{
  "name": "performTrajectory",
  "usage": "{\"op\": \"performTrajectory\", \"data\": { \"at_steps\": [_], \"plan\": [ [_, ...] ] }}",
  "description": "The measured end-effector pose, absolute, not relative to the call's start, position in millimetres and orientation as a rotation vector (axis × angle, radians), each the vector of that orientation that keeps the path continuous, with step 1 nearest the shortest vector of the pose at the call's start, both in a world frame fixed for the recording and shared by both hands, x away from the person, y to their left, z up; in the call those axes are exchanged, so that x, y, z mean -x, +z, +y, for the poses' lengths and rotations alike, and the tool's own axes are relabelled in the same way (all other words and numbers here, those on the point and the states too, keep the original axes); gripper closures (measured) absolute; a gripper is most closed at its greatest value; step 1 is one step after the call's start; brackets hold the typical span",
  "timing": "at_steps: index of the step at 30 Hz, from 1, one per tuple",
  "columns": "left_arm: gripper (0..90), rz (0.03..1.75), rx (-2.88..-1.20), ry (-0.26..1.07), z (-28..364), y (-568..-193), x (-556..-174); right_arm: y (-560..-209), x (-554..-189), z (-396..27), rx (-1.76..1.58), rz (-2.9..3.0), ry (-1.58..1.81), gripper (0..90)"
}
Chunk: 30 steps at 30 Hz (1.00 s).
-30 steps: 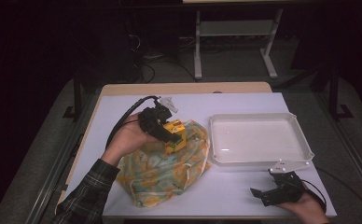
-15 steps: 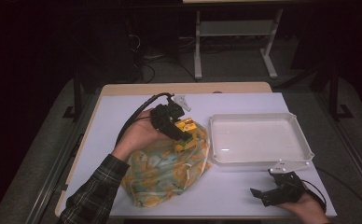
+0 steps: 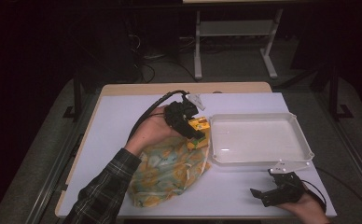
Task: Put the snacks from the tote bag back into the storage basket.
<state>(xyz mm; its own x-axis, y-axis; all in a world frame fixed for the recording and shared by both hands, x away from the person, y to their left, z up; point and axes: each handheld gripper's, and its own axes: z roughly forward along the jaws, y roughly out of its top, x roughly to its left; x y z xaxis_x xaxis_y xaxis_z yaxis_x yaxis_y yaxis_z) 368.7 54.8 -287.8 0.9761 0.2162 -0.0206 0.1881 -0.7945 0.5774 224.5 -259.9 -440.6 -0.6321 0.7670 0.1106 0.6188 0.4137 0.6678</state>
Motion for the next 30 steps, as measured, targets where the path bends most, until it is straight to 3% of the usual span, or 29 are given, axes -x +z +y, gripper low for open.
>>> {"op": "performTrajectory", "data": {
  "at_steps": [30],
  "plan": [
    [51.7,0.084,-2.523,0.013,-11.0,-301.9,-381.2,-440.8,-224.1,-260.3,-1.219,2.458,1.044,0.0]
  ]
}}
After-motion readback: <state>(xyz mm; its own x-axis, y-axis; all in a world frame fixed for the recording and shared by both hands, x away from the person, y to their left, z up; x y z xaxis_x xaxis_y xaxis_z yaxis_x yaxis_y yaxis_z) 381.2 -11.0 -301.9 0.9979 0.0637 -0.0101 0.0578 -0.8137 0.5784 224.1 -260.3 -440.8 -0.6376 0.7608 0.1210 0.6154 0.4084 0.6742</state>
